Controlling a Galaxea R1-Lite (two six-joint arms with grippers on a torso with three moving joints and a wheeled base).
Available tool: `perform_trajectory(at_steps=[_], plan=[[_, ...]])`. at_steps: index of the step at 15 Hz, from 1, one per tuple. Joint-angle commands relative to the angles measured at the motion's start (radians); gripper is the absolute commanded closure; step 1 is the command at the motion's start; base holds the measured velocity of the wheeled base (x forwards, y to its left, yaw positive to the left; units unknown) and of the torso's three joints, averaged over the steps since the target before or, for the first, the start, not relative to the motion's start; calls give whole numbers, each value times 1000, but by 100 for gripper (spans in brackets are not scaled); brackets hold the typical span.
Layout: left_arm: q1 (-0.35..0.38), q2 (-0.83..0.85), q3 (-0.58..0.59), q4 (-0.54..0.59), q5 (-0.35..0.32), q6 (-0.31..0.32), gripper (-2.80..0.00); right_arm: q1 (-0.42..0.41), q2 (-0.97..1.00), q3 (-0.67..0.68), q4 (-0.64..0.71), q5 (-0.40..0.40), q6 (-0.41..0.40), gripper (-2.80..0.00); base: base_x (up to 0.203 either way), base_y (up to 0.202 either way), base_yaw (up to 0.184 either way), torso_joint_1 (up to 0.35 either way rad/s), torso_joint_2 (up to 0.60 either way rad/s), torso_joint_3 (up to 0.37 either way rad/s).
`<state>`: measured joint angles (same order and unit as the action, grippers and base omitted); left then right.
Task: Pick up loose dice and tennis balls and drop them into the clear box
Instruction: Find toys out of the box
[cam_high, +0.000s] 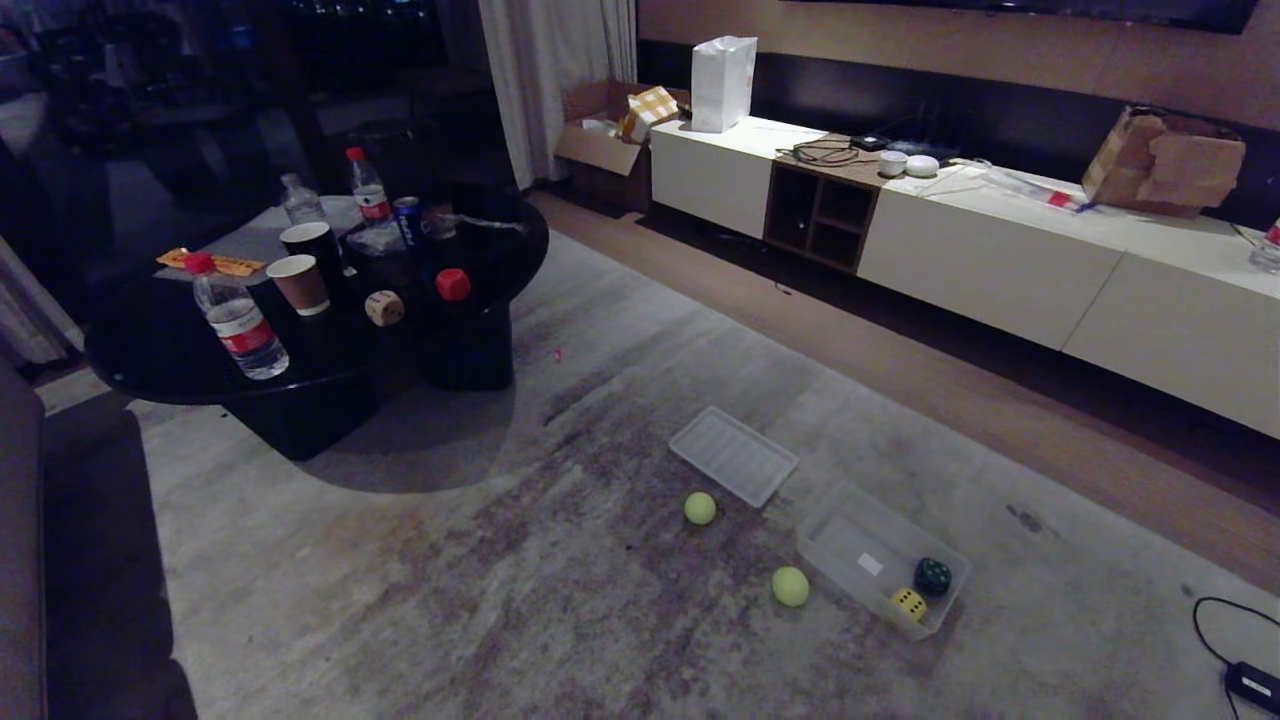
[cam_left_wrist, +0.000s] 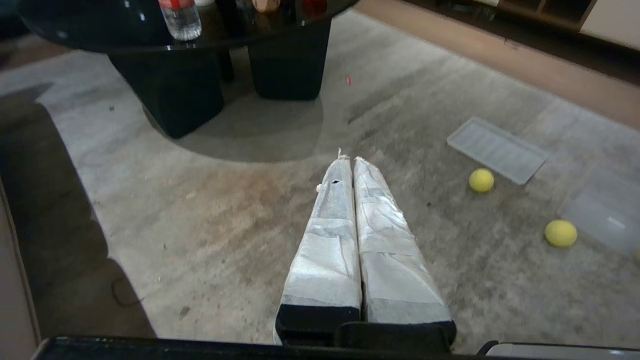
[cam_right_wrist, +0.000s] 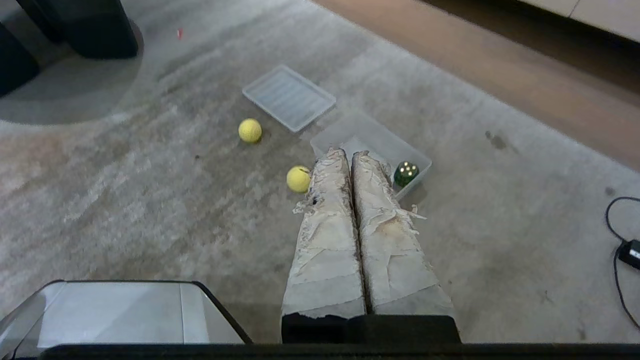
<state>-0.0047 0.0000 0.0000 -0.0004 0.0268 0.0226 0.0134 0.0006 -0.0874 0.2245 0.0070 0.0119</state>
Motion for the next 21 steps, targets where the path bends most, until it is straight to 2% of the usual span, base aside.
perform_trajectory(at_steps=[1, 21], plan=[[0, 2, 2, -1, 0, 0, 0, 0, 1, 0, 1, 1, 0, 0, 0, 0, 0, 1, 4, -191], [-1, 2, 2, -1, -1, 0, 0, 0, 1, 0, 1, 1, 2, 0, 0, 0, 0, 2, 2, -197]])
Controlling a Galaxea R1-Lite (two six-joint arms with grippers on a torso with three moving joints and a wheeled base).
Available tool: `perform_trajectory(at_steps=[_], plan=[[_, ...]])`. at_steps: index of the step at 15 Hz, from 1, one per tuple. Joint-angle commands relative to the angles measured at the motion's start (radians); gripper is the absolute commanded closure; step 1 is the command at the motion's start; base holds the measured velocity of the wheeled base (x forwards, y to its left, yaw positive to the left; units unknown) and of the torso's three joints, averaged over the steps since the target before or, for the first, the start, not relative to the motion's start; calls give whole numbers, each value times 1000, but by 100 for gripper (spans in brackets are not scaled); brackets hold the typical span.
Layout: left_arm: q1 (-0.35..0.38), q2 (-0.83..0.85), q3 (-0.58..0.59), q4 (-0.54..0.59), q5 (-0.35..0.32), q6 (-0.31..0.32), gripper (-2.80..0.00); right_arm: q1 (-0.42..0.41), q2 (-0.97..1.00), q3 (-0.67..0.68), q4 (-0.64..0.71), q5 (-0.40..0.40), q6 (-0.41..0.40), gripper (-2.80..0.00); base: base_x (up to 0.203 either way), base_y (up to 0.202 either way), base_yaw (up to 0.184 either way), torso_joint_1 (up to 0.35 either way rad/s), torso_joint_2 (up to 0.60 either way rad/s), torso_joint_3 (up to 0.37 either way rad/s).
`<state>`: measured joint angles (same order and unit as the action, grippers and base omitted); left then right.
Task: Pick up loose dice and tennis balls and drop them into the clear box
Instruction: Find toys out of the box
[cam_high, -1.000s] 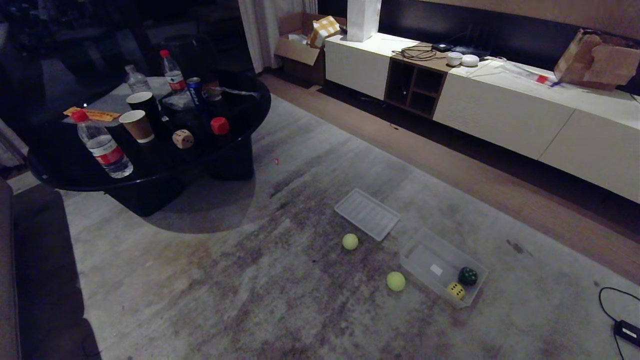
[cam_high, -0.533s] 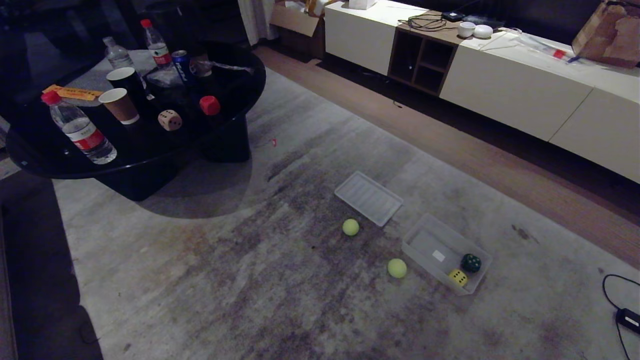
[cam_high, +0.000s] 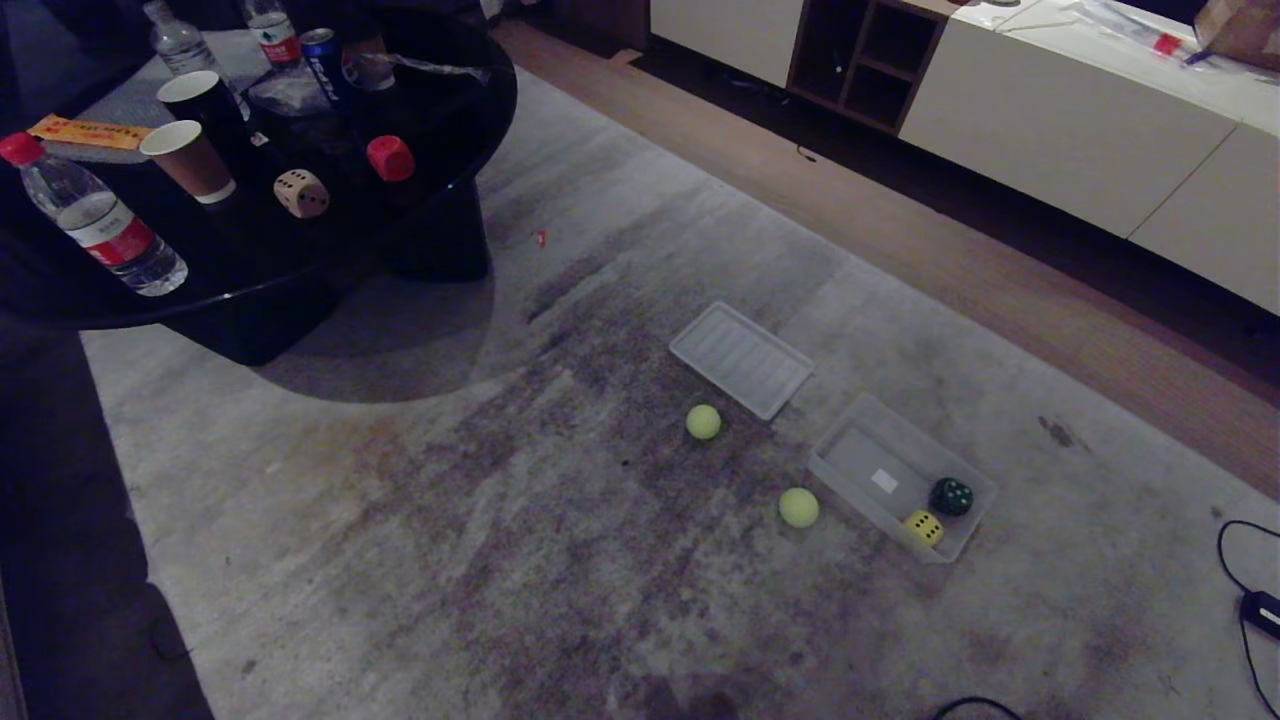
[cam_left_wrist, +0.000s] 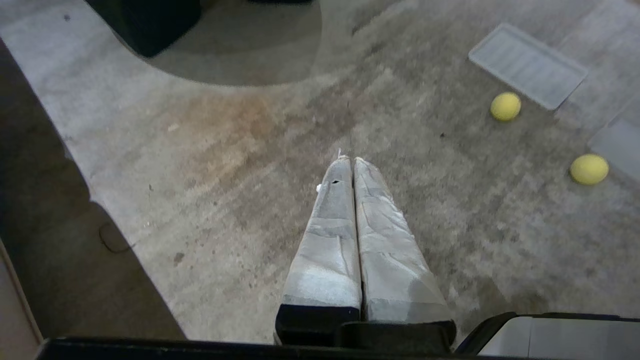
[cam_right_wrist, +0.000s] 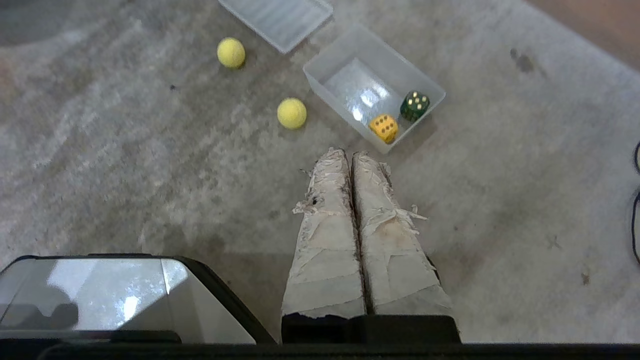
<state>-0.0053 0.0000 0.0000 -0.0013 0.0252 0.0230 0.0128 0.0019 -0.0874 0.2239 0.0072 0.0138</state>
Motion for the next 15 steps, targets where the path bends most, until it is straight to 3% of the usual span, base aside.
perform_trajectory(at_steps=[1, 15], plan=[[-1, 2, 2, 0, 1, 1, 0, 1, 0, 0, 2, 0, 0, 0, 0, 0, 0, 2, -1, -190], [0, 2, 2, 0, 1, 2, 0, 1, 0, 0, 2, -1, -1, 0, 0, 0, 0, 2, 3, -199]])
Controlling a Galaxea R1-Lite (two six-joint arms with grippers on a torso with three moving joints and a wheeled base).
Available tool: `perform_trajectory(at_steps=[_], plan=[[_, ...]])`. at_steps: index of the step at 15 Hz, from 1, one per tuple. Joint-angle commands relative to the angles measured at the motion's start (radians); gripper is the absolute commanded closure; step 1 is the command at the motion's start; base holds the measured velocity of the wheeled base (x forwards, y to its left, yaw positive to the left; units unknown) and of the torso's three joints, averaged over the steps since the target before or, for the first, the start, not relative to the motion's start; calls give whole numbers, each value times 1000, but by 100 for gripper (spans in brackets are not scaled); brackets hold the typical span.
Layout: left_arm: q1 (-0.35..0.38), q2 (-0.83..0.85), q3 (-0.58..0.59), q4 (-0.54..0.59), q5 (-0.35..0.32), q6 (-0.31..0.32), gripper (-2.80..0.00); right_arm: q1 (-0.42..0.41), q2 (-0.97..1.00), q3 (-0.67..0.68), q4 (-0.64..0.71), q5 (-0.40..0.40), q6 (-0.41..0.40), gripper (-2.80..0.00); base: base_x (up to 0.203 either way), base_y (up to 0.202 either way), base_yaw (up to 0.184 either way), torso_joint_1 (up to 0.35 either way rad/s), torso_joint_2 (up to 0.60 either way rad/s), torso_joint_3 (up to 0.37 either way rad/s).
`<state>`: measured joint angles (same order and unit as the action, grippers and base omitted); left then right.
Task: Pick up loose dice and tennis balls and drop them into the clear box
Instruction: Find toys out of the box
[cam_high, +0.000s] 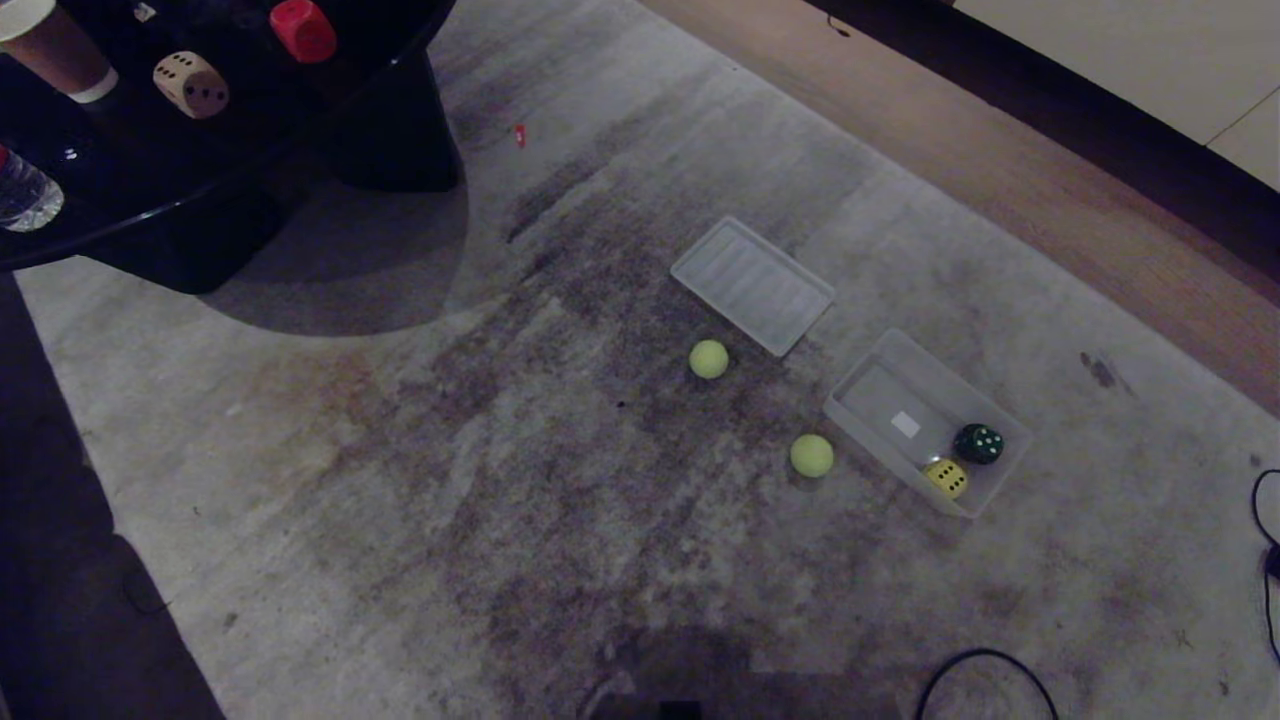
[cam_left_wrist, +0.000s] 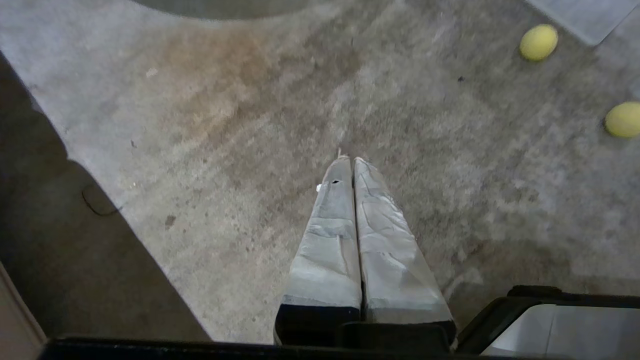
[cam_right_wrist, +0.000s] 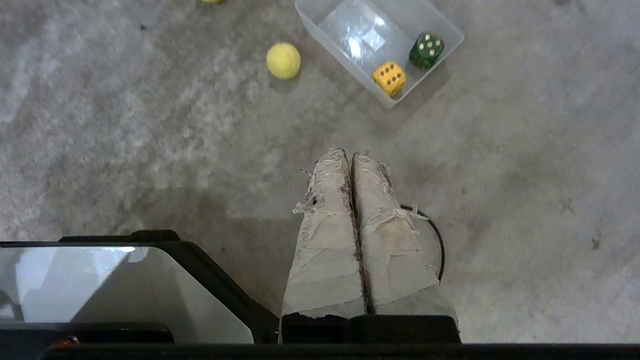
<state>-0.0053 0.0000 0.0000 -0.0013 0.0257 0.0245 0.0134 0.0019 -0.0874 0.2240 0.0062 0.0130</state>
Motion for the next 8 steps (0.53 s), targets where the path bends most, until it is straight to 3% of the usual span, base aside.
perform_trajectory(at_steps=[1, 8], plan=[[1, 2, 2, 0, 0, 0, 0, 0, 0, 0, 1, -1, 1, 0, 0, 0, 0, 7, 2, -203], [0, 2, 2, 0, 0, 0, 0, 0, 0, 0, 1, -2, 1, 0, 0, 0, 0, 2, 7, -199]])
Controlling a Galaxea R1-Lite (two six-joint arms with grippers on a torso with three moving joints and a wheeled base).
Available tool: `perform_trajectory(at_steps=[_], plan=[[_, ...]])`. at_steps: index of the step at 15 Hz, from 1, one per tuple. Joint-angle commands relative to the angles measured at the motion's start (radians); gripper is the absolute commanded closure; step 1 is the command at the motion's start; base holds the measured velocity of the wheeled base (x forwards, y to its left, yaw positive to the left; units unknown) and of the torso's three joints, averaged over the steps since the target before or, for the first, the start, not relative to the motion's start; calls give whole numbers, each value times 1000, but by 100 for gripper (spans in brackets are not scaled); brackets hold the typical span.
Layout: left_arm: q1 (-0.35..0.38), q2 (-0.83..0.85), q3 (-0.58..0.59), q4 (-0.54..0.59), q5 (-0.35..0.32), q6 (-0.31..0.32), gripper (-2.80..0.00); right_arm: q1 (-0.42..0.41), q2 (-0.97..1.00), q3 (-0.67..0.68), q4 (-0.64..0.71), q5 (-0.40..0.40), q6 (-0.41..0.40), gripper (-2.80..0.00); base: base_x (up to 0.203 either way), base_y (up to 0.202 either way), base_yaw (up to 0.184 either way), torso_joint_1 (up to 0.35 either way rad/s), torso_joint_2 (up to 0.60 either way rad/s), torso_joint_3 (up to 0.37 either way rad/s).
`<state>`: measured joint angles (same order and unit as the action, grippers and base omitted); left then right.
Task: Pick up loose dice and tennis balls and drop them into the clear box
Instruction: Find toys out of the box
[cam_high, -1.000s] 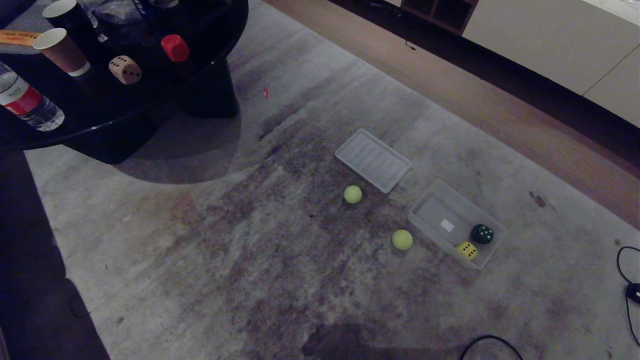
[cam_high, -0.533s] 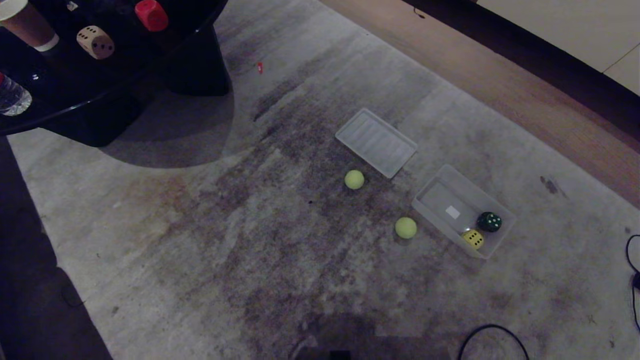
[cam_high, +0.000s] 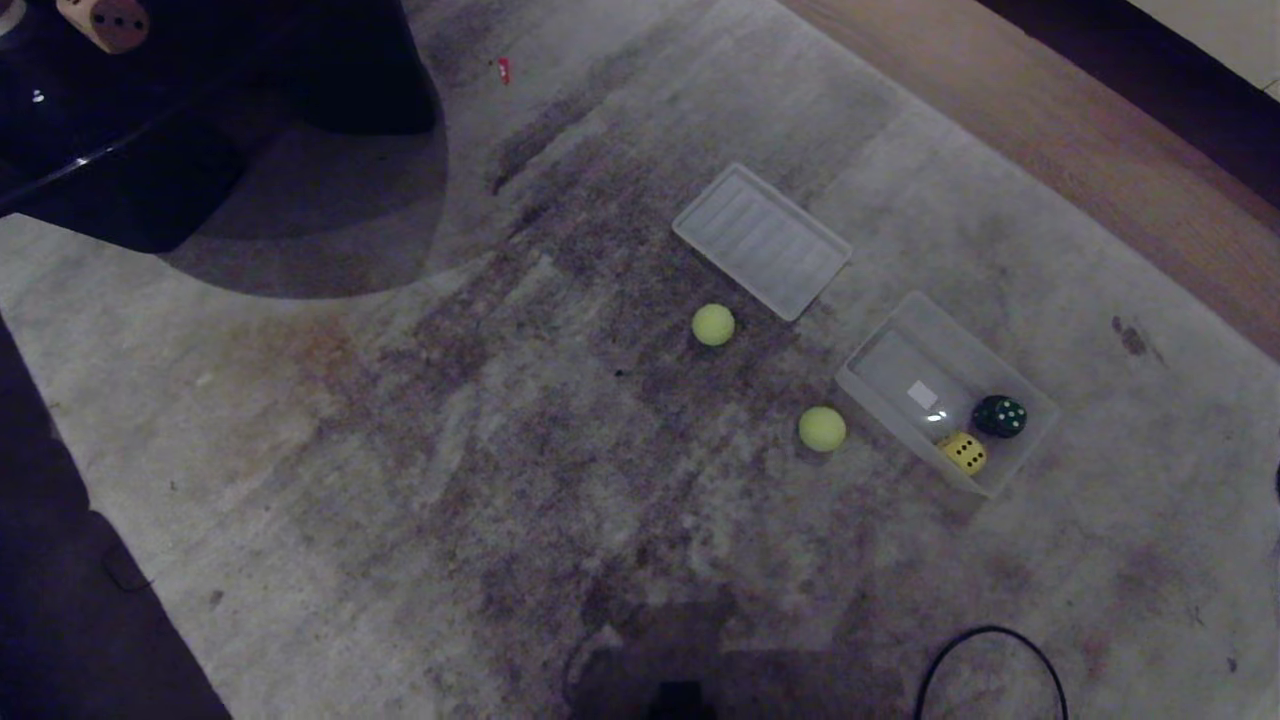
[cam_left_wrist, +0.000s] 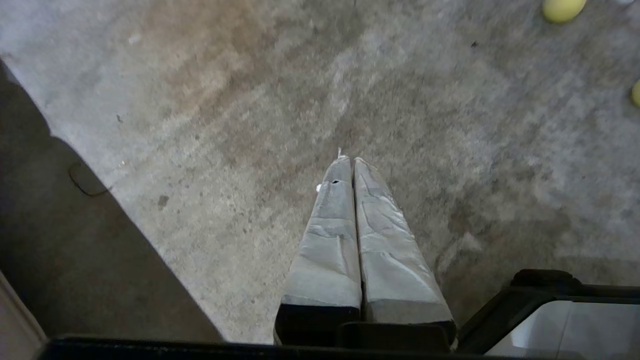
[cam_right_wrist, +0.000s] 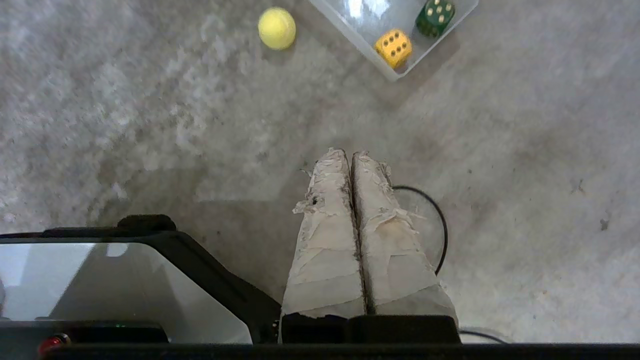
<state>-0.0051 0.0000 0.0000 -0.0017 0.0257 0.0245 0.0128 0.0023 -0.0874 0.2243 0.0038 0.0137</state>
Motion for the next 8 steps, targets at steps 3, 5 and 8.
perform_trajectory(at_steps=[3, 5, 8], plan=[[0, 2, 2, 0, 0, 0, 0, 1, -1, 0, 1, 1, 0, 0, 0, 0, 0, 4, 2, -204], [1, 2, 2, 0, 0, 0, 0, 0, -1, 0, 1, 1, 0, 0, 0, 0, 0, 1, 4, -198], [-1, 2, 2, 0, 0, 0, 0, 1, -1, 0, 1, 1, 0, 0, 0, 0, 0, 4, 5, -199]])
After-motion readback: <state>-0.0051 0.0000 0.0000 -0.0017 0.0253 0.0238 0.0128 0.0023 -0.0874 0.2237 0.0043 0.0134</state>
